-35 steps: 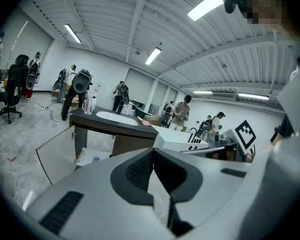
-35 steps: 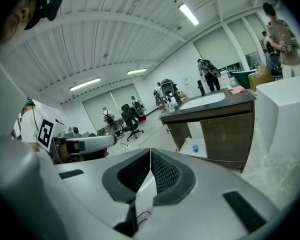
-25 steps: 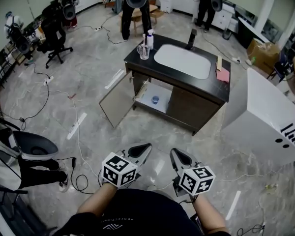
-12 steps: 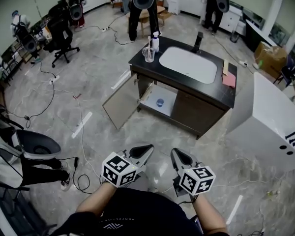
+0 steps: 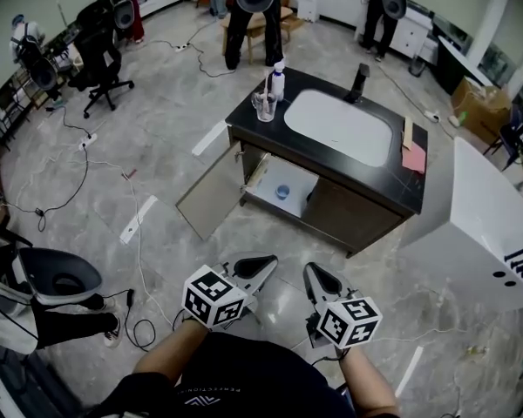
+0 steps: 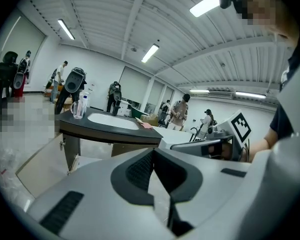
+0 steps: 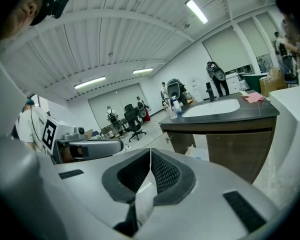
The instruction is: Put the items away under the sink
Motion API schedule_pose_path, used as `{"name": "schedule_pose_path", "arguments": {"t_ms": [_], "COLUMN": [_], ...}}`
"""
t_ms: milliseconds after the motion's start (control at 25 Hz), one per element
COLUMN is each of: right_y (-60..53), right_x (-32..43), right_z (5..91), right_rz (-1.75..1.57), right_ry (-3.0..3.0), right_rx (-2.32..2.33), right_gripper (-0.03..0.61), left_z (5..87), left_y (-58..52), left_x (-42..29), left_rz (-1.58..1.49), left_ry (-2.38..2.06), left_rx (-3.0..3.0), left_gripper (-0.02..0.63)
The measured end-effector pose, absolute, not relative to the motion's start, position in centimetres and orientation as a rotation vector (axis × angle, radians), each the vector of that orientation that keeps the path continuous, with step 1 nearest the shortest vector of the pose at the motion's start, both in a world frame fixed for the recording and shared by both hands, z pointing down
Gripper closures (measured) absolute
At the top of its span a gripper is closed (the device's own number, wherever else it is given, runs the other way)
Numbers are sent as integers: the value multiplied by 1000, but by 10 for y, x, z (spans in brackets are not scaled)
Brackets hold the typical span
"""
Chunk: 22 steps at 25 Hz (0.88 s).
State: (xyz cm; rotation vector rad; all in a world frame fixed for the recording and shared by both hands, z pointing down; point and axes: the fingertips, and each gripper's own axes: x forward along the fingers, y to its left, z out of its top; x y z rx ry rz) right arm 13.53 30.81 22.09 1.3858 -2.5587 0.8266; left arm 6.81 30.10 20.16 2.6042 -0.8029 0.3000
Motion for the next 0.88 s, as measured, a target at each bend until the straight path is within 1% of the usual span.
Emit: {"name": "schedule_pose_path", "arguments": {"t_ms": [280, 560, 880], "right_y": [252, 210, 178], "right_x": [117, 93, 69], "right_z": [219, 224, 226], "right_rz": [842, 829, 812], "right_ry": [-2554, -2534, -2517], "right_rx": [1396, 1366, 1346], "right_gripper": [543, 543, 543], "left_z": [208, 214, 228], "left_y": [252, 208, 186], "left_x": [56, 35, 22], "left_rz": [376, 358, 391], "left_ry": [-729, -748, -614], "left_rx": [2639, 2617, 2608], "left_gripper": [614, 614, 614]}}
